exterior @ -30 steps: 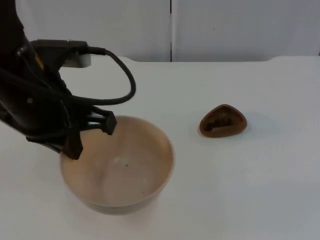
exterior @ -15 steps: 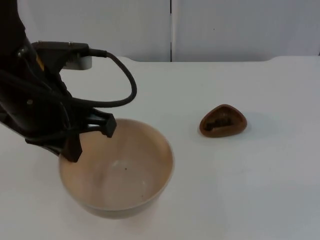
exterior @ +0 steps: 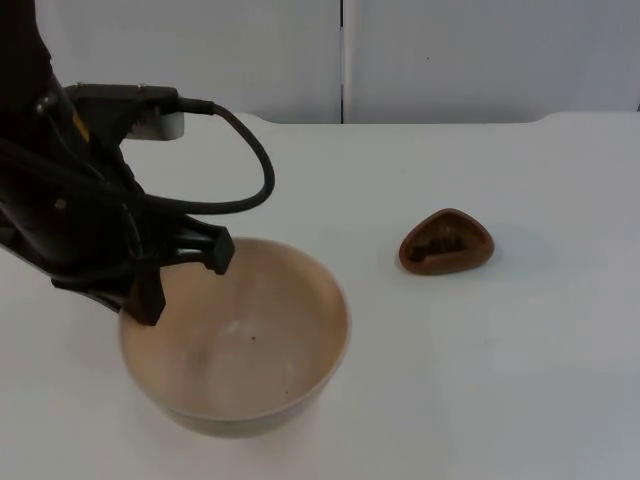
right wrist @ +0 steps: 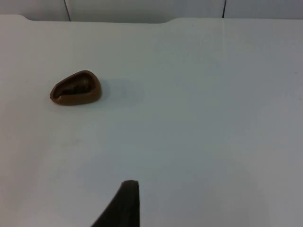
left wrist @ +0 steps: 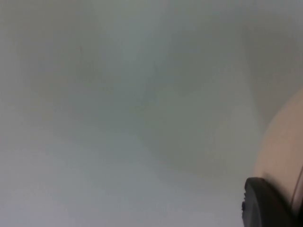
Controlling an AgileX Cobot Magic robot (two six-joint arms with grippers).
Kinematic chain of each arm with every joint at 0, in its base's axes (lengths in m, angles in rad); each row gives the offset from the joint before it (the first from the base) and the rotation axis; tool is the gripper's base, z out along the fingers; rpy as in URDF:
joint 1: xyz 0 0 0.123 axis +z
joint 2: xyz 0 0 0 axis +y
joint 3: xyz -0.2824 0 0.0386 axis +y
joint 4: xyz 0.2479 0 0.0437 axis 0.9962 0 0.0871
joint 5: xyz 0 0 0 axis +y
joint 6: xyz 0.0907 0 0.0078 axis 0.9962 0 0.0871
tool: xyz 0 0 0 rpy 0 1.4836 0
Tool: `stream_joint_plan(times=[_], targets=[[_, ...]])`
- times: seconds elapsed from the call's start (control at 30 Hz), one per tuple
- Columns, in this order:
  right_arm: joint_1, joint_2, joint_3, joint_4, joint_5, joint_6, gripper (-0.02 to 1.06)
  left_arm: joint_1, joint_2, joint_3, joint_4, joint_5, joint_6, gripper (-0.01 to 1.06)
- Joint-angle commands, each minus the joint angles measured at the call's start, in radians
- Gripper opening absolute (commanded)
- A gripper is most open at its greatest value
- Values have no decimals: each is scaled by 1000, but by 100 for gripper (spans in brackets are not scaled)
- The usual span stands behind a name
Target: Pick up the bowl with the left hand and pour the coffee beans from the cup into the bowl with the right hand.
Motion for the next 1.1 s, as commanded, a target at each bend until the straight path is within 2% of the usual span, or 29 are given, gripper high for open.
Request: stream_joint_plan(times=[0.0,0.2,0.37,0.53,0.63,0.93,1.07], targets=[[-4,-4,6,5,-3,2,105,-5,-9,-3,-16,0,-9,0],[-4,2,2,7,-10,2,105,-5,-9,-3,-21,0,-9,0],[-4,119,-42,31,-57,-24,105,-5,-9,-3,-26,-7,-9,0],[-4,347,-142,31,-173,-24,105,-5,-9,-3,-26,-27,-9,0],[-4,456,-186,31,-200,-24,105,-5,-9,-3,-29,-27,-9,0],[-4,853,-405,49,-223,-66,105,-5,-9,-3,-40,-41,-9,0],[-3,953,-472,49,-223,-66,105,-5,-9,-3,-42,-41,-9,0]])
